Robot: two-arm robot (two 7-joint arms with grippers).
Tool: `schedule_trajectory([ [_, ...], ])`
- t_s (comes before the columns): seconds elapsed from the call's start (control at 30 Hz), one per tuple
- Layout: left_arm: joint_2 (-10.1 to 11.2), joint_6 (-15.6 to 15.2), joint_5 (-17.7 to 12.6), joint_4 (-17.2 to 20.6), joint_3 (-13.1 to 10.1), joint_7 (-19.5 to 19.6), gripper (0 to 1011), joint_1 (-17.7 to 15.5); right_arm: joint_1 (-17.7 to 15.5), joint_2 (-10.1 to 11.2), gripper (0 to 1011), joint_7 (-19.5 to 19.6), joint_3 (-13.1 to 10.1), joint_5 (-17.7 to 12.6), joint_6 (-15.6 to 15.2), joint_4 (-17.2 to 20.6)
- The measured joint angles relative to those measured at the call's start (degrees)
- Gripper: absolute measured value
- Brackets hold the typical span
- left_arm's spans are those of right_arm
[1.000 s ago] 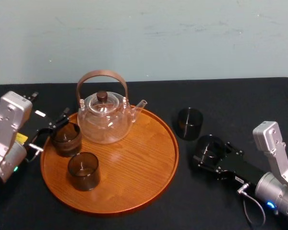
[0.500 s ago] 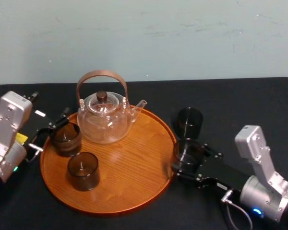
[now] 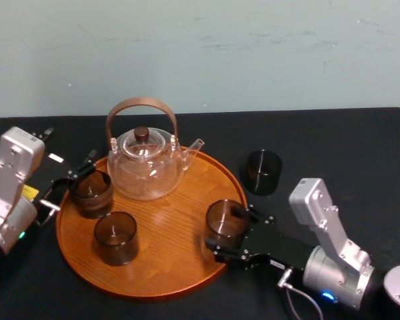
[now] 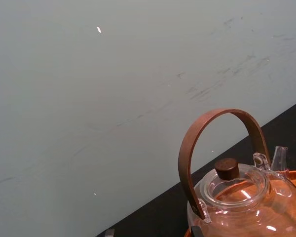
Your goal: Pick up the glass from the table and place it on the tray.
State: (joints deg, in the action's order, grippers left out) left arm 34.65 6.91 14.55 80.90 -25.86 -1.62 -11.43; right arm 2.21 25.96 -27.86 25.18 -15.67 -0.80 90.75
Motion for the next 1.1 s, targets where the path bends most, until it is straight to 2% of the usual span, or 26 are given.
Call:
schedule_trajectory([
  [0.5,0.0,0.0,0.0,0.0,0.0,0.0,1001,0.0,2.8,-1.9,904,-0.7,4.0,1.6,-0.6,-1.4],
  [0.9,0.0,0.0,0.0,0.0,0.0,0.0,1002,0.0,6.8,-4.7,904,-0.9,7.0,3.9,-0.7,-5.4],
  [1.1,0.0,0.0,0.0,0.0,0.0,0.0,1002,0.0,8.2,-5.8,905,-1.3,7.7,4.2,-0.7,-7.3],
])
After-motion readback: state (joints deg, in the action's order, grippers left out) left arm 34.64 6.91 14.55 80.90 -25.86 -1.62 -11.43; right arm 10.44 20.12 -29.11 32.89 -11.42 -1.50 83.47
